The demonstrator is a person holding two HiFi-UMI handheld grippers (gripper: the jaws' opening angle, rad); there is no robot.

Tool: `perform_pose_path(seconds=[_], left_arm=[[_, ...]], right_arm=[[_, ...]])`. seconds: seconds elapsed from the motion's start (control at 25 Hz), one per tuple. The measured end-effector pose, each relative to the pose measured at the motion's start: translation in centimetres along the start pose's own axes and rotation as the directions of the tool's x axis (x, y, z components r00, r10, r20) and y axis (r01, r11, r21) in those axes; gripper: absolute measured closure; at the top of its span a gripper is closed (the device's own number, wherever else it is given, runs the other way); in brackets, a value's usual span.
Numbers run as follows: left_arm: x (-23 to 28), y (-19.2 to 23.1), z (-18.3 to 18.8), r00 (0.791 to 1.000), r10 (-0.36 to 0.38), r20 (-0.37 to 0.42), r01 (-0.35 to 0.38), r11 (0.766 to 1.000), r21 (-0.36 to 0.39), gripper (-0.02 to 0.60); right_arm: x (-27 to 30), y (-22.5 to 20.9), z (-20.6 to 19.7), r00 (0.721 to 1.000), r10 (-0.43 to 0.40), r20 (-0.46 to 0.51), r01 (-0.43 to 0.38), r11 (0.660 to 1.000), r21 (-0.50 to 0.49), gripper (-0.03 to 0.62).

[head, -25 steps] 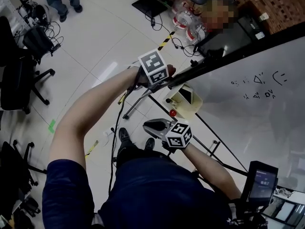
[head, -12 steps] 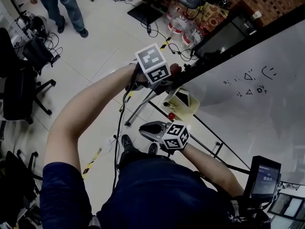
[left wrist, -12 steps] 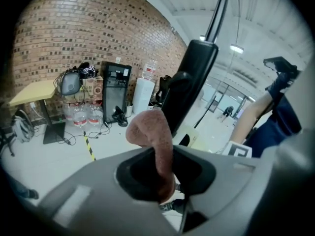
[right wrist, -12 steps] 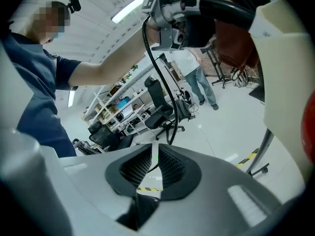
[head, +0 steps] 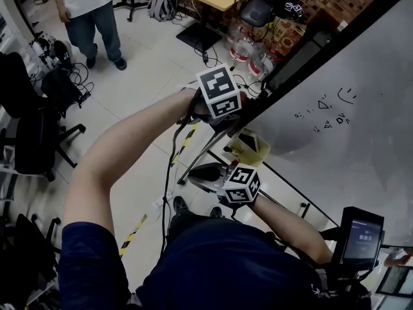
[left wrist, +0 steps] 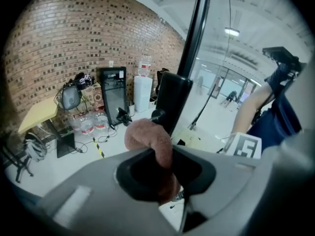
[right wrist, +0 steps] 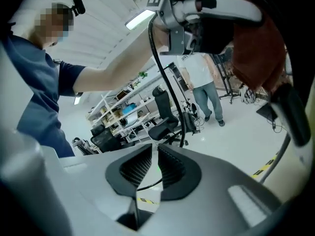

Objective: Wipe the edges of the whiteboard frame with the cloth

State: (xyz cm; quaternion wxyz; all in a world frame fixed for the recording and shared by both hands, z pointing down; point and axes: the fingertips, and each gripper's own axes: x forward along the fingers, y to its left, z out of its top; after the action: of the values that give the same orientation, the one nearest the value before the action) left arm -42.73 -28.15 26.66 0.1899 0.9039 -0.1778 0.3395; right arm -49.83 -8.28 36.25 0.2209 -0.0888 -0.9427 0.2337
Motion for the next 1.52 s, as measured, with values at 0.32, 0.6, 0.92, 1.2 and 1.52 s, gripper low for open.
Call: perform_pose_path(seconds=[0.32, 0.6, 0.92, 1.2, 1.52], left_arm=[[-3.3, 1.5, 1.0, 0.998, 0.029, 0.049, -0.025, 0.996, -0.086, 0.512], [-5.6, 0.2, 4.6, 0.997, 0.027, 0.068, -0.023, 0.999, -0.049, 0.512], [-6.4, -1.2, 7.7, 0.995, 0.039, 0.088, -0.035, 0.998, -0.044, 0.512], [-7.5, -2.8, 10.7, 0.988, 0.007, 0.155, -0.004, 1.0, -0.023, 0.512], [-8.4, -3.0, 12.8, 0.979, 0.032, 0.2, -0.039, 0.999, 0.031, 0.512]], right_arm=[[-3.9, -0.5, 7.3, 0.989, -0.054, 0.137, 0.065, 0.995, -0.073, 0.549], [-6.5, -1.4, 10.8, 0.976, -0.111, 0.188, 0.131, 0.987, -0.094, 0.549], [-8.1, -0.3, 11.7, 0.983, -0.078, 0.163, 0.104, 0.982, -0.159, 0.549], [-9.4, 0.2, 13.4, 0.984, -0.066, 0.167, 0.102, 0.971, -0.217, 0.549], [-10.9, 1.0, 15.1, 0.977, -0.069, 0.201, 0.125, 0.951, -0.281, 0.549]])
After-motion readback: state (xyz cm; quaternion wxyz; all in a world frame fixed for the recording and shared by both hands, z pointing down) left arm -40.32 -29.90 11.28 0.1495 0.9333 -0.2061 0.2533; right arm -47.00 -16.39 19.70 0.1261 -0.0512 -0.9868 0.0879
